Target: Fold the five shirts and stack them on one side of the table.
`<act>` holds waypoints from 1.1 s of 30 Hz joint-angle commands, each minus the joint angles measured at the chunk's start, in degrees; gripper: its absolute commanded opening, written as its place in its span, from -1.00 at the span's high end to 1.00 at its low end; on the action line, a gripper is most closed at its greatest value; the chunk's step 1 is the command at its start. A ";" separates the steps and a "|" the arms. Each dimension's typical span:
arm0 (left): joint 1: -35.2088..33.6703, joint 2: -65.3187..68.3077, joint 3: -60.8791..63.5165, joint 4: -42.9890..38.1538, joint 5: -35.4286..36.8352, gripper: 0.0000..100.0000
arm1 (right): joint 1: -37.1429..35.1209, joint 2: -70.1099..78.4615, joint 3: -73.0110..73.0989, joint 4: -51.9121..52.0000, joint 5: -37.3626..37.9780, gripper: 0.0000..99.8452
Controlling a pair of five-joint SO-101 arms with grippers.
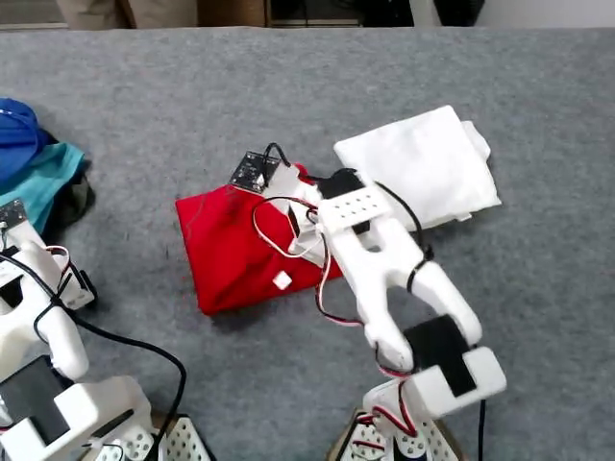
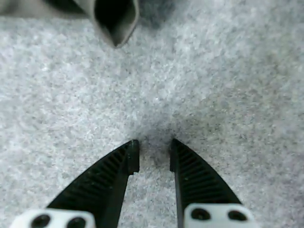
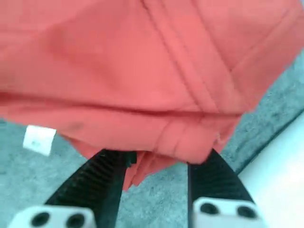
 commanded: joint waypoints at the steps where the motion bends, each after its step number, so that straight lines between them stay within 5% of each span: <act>1: 0.35 -1.45 0.00 -0.53 -0.44 0.76 | -3.47 -6.99 -3.12 4.92 1.58 0.69; 9: 0.44 -1.45 0.00 -0.53 -0.44 0.76 | -4.26 -15.43 -13.14 13.98 1.14 0.95; 14: 0.53 -1.45 0.00 -0.53 -0.44 0.76 | -5.49 -10.95 -17.98 10.46 -1.32 0.93; 22: 0.62 -1.45 0.00 -0.53 -0.44 0.76 | -12.35 11.21 -35.12 7.65 -5.80 0.76; 33: 0.35 -1.45 0.00 -0.53 -0.35 0.76 | -12.44 48.66 -77.67 28.75 -8.26 0.68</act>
